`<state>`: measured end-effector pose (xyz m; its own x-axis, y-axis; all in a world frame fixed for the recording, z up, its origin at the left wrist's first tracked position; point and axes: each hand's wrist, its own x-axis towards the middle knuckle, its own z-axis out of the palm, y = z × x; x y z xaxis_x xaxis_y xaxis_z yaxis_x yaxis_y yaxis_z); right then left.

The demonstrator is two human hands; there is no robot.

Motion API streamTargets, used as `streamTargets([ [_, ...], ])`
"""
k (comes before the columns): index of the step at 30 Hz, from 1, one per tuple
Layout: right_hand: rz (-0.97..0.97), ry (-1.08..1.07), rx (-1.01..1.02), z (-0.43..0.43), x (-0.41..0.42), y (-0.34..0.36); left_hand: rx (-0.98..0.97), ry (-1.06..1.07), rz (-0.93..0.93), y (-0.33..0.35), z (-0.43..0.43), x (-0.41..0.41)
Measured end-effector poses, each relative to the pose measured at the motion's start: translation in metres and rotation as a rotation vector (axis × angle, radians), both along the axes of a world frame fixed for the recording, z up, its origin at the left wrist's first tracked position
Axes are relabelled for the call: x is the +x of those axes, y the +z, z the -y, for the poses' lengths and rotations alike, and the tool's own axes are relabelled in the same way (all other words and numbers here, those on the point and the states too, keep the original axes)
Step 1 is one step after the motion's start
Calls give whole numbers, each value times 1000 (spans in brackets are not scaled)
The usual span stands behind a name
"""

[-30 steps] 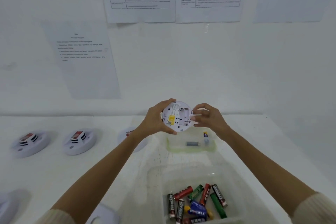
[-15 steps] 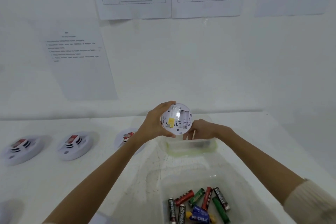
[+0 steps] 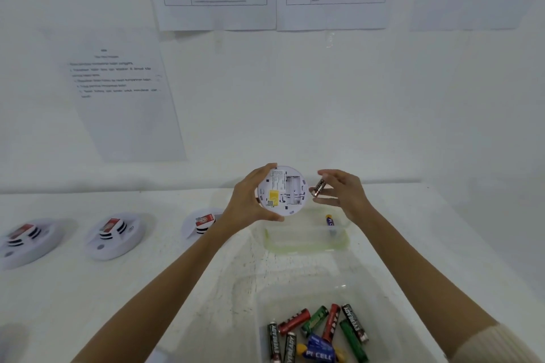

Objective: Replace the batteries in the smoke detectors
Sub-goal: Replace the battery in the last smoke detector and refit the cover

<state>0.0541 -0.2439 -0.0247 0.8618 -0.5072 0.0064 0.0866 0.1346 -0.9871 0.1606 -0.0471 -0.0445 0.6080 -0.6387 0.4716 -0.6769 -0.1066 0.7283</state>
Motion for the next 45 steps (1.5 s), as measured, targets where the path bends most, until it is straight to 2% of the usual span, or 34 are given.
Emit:
streamTargets([
  [3,44,-42,82,1,-4,5,-1,-4,-15,0,1,0],
  [7,43,-40,-74,0,-8,12,7,-24,-5,0,1,2],
  [12,-39,84,-485,-4,-7,27,11,-25,11,2,0,2],
  [14,-52,88,-572,-8,-6,34,16,-28,15,4,1,1],
  [18,-52,0,-706,-20,0,36,4,-32,26,6,2,-3],
  [23,90,-189,-922,-32,4,14,-32,-22,36,7,3,-4],
  [25,163,-211,-886,-33,5,10,-57,-7,23,9,3,-5],
  [27,173,-187,-735,-34,4,12,-66,-8,22,10,4,-6],
  [32,22,-13,-476,-30,6,18,-40,-37,46,10,5,-8],
  [35,6,52,-277,-27,3,22,-48,-43,35,11,7,-10],
  [39,36,36,-211,-26,1,22,-31,-64,72,15,5,-8],
  [45,42,2,-279,-22,4,21,-41,-67,50,16,6,-12],
])
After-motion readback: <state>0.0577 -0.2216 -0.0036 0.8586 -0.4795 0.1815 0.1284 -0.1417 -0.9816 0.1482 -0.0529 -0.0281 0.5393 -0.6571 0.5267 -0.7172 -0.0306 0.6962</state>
